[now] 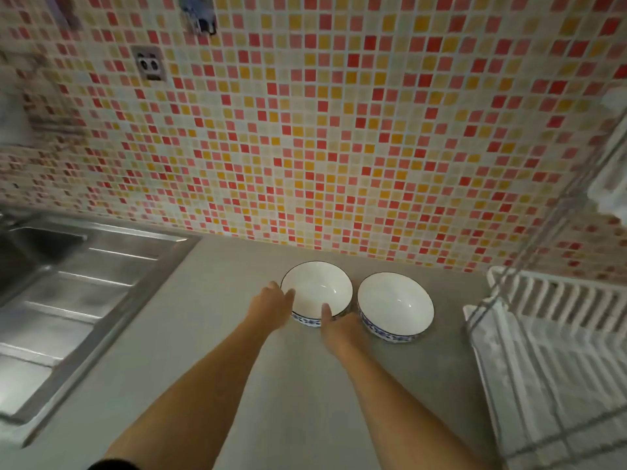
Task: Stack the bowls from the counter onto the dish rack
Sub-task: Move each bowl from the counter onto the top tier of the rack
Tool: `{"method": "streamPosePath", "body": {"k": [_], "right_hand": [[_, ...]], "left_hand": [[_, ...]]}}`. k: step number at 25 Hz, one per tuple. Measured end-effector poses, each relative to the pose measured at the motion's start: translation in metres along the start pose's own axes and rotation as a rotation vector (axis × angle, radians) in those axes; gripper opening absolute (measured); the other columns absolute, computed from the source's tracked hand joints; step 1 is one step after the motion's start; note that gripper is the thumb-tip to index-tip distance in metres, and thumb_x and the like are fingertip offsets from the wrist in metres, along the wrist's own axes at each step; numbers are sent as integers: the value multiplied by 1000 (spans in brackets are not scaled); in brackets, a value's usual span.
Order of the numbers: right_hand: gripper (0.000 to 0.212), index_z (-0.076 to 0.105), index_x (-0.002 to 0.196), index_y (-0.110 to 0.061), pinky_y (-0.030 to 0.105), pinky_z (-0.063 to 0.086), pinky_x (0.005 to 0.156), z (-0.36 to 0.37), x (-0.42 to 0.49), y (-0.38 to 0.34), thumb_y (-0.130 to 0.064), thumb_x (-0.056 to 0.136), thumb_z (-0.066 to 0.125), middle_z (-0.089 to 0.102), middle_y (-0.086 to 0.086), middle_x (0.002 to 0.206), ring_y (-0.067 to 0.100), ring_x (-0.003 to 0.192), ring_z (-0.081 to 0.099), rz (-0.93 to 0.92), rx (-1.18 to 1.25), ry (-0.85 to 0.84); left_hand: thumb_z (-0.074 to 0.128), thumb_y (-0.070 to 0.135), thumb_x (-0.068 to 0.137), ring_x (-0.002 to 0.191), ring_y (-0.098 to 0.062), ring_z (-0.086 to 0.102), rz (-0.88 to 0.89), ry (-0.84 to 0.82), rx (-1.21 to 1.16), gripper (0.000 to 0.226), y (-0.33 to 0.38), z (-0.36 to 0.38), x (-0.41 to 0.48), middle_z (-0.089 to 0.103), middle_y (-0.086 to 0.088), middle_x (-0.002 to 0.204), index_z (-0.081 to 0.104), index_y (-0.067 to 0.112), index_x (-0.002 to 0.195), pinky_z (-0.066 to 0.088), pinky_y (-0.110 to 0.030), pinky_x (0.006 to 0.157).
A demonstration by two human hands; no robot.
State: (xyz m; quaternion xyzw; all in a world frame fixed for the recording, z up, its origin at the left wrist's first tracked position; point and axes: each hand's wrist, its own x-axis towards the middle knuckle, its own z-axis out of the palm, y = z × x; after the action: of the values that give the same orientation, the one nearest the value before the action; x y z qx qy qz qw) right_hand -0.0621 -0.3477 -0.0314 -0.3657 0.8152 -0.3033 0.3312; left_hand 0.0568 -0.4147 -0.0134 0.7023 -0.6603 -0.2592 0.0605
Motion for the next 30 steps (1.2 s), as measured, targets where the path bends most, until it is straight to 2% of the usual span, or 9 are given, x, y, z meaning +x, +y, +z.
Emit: {"method": "streamPosePath", "body": {"k": [3,6,10,14,18,21,24,27,30], "right_hand": [[56,40,133,-1,36,42,98,14,20,2,-42,95,41,54,15,133,33,121,53,83,66,-31],[41,43,121,12,38,46,91,24,30,3,-21,96,40,57,27,125,39,114,56,97,55,-10],[34,38,120,10,28,36,70,20,24,-2,-16,97,36,56,25,122,36,109,56,115,55,-81],[38,36,126,10,25,33,68,3,3,-26,-15,98,35,56,24,121,36,106,57,-52,63,-64],[42,31,130,0,32,45,70,-42,-33,-68,-17,93,43,57,15,114,27,91,57,-221,161,-105],[48,30,132,-8,36,53,80,-93,-60,-94,-19,90,50,57,7,116,23,95,59,-359,142,-75],[46,29,139,-15,36,50,76,-158,-88,-114,-24,95,41,61,9,109,23,87,59,-482,3,83],[39,38,137,-11,39,53,74,-218,-118,-123,-16,99,33,65,15,105,29,88,63,-654,-250,244],[45,28,142,-9,29,46,62,-260,-149,-118,-5,97,31,63,18,110,29,88,60,-716,-447,380]], "left_hand": [[35,41,98,107,-40,61,-123,-39,-247,54,1,19,13,53,-24,126,43,-5,126,50,-41,88],[41,17,97,79,-34,63,-183,-71,-541,39,2,29,19,58,-23,114,44,-9,126,61,-38,69],[41,1,93,81,-32,63,-187,-29,-603,36,-1,23,15,58,-28,121,43,-10,127,61,-37,69],[44,-4,88,102,-44,63,-158,34,-613,33,4,-15,-4,55,-25,123,44,-7,121,56,-49,85],[33,2,94,97,-38,63,-27,134,-717,35,21,-74,-48,54,-20,127,41,2,129,60,-42,73],[29,8,99,92,-31,62,106,188,-692,36,31,-116,-84,53,-18,127,36,5,134,59,-32,62],[28,13,101,73,-19,61,295,262,-498,36,43,-146,-121,59,-13,105,36,5,136,48,-16,45],[28,17,102,64,-12,60,463,305,-369,40,69,-160,-156,59,-6,94,33,9,140,47,-15,48],[31,18,101,68,-13,61,591,360,-390,39,96,-165,-187,59,0,90,34,13,139,55,-26,55]]}}
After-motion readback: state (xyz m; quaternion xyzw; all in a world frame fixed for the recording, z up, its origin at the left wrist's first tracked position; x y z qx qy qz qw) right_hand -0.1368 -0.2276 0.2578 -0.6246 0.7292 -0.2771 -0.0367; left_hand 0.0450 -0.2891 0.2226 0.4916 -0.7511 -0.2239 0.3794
